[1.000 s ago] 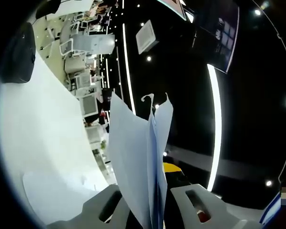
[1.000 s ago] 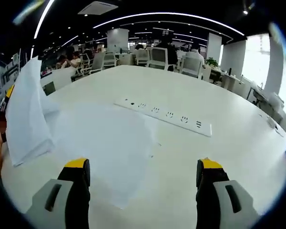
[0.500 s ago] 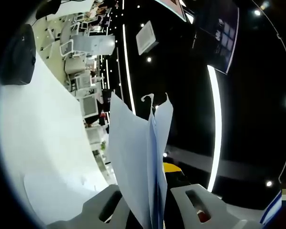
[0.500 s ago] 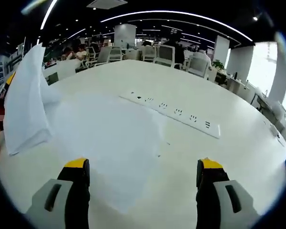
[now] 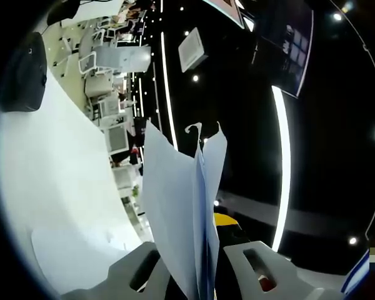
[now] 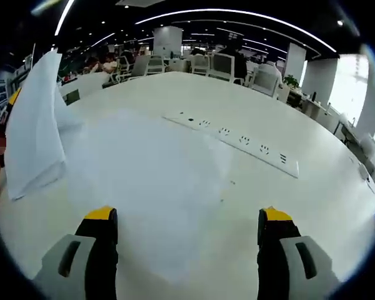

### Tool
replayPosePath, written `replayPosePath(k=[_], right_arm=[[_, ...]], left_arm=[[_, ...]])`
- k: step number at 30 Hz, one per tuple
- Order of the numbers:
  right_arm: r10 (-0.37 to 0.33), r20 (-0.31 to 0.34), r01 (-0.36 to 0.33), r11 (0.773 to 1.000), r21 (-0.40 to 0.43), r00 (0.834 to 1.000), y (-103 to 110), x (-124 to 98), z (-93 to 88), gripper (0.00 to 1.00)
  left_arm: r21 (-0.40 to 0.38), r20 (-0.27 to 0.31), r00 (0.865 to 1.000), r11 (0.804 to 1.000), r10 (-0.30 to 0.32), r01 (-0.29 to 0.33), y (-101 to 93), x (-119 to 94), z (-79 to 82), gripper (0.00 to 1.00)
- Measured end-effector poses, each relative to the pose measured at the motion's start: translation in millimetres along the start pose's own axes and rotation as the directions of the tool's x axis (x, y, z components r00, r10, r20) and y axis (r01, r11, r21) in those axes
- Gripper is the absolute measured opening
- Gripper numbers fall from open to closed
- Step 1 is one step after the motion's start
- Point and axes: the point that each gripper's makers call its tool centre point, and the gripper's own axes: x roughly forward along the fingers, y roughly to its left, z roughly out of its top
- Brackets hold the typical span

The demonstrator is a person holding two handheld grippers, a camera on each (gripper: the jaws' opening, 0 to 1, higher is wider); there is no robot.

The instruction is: Organize the stack of printing papers by aligning and flattening the scattered papers on the table

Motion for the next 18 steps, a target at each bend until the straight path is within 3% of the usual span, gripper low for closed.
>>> replayPosePath(k=[18], right_arm=[[0.034,0.007,-0.034,0.997,0.073,0.999,2.9,2.3,-8.3,0.87]], left_arm=[[0.0,0.002,1.0,1.0,0.001,-0.001,-1.1,-1.6,-1.6,0.06]])
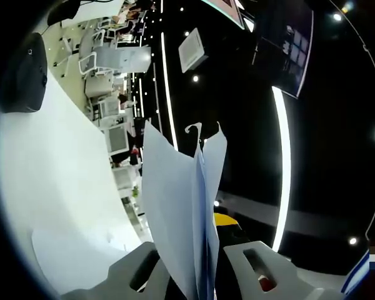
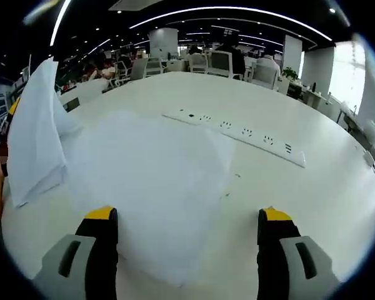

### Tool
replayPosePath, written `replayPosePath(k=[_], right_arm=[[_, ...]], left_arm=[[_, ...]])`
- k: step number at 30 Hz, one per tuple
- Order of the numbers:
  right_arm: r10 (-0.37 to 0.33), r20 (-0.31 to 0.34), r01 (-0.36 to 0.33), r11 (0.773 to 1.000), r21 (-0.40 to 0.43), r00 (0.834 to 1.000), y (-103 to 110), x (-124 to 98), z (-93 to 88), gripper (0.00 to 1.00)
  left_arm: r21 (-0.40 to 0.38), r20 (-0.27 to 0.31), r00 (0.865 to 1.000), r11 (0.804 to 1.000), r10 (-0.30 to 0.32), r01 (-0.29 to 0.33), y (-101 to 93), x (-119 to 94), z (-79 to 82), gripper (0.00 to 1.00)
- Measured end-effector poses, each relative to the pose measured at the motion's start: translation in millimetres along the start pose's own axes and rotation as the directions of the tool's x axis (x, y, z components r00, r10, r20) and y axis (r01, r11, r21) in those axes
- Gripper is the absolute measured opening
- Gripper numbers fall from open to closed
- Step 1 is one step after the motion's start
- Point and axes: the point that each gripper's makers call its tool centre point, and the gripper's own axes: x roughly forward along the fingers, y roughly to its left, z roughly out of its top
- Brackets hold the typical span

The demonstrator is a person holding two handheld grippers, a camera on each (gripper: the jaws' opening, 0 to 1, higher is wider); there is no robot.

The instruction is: Organize the stack of printing papers by aligning and flattening the scattered papers on the table

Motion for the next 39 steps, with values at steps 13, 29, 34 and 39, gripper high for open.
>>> replayPosePath(k=[13,29,34,39], right_arm=[[0.068,0.05,-0.065,0.996,-0.061,0.996,12,1,5.5,0.72],[0.086,0.084,-0.081,0.994,-0.068,0.993,15,0,5.8,0.39],[0.067,0.093,-0.063,0.997,-0.051,0.993,3,3,5.5,0.24],[0.06,0.114,-0.057,0.998,-0.037,0.992,-3,4,5.1,0.14]], left_arm=[[0.0,0.001,1.0,1.0,0.003,-0.003,1.9,1,1.0,0.06],[-0.004,0.004,1.0,1.0,0.0,0.0,1.8,1,2.9,0.06],[-0.003,0.004,1.0,1.0,0.001,-0.001,2.4,2,3.6,0.06],[-0.003,0.005,1.0,1.0,0.001,-0.001,3.1,2,4.5,0.06]])
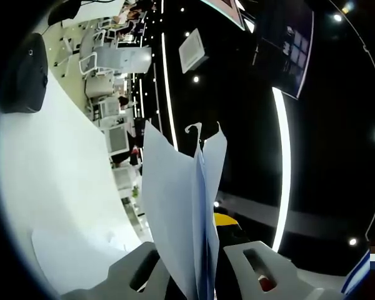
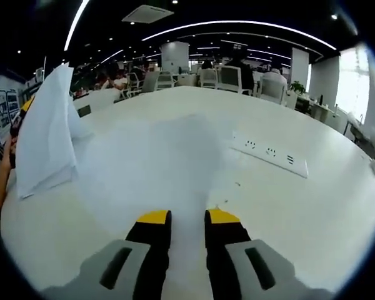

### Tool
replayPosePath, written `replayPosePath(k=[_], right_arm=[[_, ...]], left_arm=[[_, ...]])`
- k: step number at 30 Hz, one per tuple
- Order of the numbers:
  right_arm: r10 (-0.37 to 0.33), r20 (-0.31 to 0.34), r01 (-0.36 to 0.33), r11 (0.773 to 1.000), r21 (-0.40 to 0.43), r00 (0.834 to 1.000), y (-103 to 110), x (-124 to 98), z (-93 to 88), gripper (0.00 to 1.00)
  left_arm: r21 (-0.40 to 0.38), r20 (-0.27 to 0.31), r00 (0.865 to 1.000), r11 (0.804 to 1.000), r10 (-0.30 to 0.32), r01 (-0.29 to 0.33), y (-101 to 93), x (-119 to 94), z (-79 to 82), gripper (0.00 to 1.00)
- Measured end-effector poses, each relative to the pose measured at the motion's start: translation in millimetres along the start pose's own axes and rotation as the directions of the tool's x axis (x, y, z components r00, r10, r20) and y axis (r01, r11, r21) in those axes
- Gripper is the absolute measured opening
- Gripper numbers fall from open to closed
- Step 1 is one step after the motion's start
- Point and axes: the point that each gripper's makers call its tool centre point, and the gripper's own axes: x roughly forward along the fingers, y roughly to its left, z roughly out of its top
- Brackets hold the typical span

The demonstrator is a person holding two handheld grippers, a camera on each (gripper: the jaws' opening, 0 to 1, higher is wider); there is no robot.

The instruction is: Organize the stack of printing papers by aligning and flattening the scattered papers on the table

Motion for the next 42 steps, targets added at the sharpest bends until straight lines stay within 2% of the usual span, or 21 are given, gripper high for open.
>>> replayPosePath(k=[3,6,8,11,14,16,26,31,35,39,42], right_arm=[[-0.011,0.009,0.011,1.0,0.009,1.0,-6,-2,0.1,0.04],[-0.011,0.018,0.011,1.0,0.016,1.0,-9,-3,0.2,0.0],[-0.001,0.021,0.0,0.998,0.061,1.0,-10,-2,0.8,0.0],[0.001,0.023,-0.003,0.997,0.076,1.0,-8,-5,-0.1,0.0],[0.005,-0.002,-0.005,0.988,0.153,1.0,-5,-9,-2.7,0.0],[0.02,0.012,-0.022,0.978,0.206,1.0,-4,-14,-0.8,0.0],[0.029,0.028,-0.035,0.973,0.23,0.999,-6,-36,0.9,0.0],[0.061,0.058,-0.076,0.948,0.309,0.996,0,-50,8.3,0.0],[0.075,0.099,-0.104,0.935,0.339,0.992,4,-60,13.9,0.0],[0.095,0.171,-0.157,0.903,0.399,0.981,8,-72,22.4,0.0],[0.123,0.239,-0.222,0.865,0.449,0.963,10,-81,32.2,0.0]], left_arm=[[0.001,0.001,1.0,1.0,0.001,-0.001,-0.7,-1,-0.7,0.06],[0.003,0.002,1.0,1.0,0.001,-0.001,-1.5,-2,-1.4,0.06],[0.001,0.002,1.0,1.0,0.002,-0.002,-1.1,-2,-1.1,0.06],[0.003,0.002,1.0,1.0,0.001,-0.001,-1.4,-2,-0.7,0.06],[0.0,0.003,1.0,1.0,0.002,-0.002,-1.3,-2,-0.8,0.06],[0.001,0.003,1.0,1.0,0.002,-0.002,-1.7,-2,-1.3,0.06],[0.0,0.002,1.0,1.0,0.0,0.0,-3.7,-3,-3.8,0.06],[0.0,0.002,1.0,1.0,0.0,0.0,-3.3,-3,-3.9,0.06],[0.0,0.0,1.0,1.0,0.002,-0.002,-1.8,-2,-2.8,0.06],[-0.001,0.0,1.0,1.0,0.006,-0.006,0.4,-1,-1.8,0.06],[0.0,0.0,1.0,1.0,0.008,-0.008,1.5,-1,-1.3,0.06]])
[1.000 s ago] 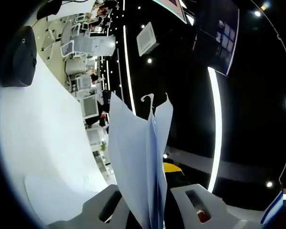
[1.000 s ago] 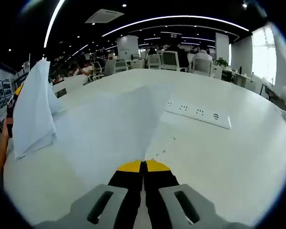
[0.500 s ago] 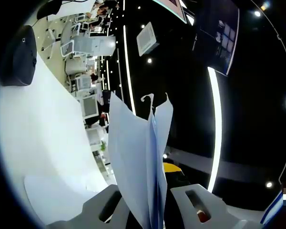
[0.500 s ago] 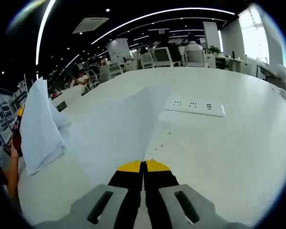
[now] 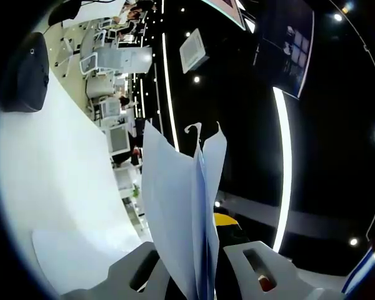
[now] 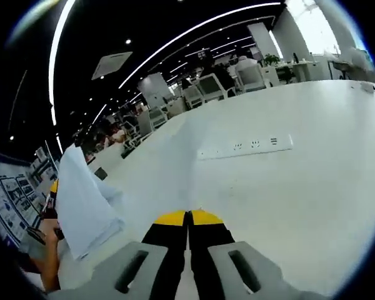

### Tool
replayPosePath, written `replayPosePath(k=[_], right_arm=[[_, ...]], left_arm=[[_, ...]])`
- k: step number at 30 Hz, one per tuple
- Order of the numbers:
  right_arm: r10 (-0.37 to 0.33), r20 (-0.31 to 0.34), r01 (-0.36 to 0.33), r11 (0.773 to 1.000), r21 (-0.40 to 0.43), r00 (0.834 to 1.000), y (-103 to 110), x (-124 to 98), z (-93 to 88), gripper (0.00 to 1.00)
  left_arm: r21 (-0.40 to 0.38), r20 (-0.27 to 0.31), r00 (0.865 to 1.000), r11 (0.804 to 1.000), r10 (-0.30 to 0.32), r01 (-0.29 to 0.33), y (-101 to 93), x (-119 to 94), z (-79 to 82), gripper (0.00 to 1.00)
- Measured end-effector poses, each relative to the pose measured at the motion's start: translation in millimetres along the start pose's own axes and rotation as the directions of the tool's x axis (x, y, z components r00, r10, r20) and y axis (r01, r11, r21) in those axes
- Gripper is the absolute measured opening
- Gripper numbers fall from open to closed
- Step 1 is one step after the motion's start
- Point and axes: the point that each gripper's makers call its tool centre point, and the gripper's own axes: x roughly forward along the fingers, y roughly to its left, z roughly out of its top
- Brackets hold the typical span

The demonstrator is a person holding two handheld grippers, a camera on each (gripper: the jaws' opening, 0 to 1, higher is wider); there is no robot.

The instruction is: Organize the stack of printing papers by aligning and flattening the scattered papers on the table

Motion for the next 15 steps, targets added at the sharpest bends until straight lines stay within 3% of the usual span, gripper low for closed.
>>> replayPosePath(k=[5,8,15], right_arm=[[0.085,0.072,-0.09,0.993,0.073,0.994,18,-9,7.2,0.0],[0.152,0.128,-0.166,0.98,0.106,0.98,34,-13,11.4,0.0],[0.224,0.2,-0.25,0.961,0.116,0.954,55,-13,9.9,0.0]], left_arm=[[0.002,-0.001,1.0,1.0,0.004,-0.004,1.1,0,-0.4,0.06],[0.007,-0.002,1.0,1.0,0.005,-0.005,0.3,-1,-1.4,0.06],[0.011,-0.004,1.0,1.0,0.011,-0.011,1.0,-2,-3.1,0.06]])
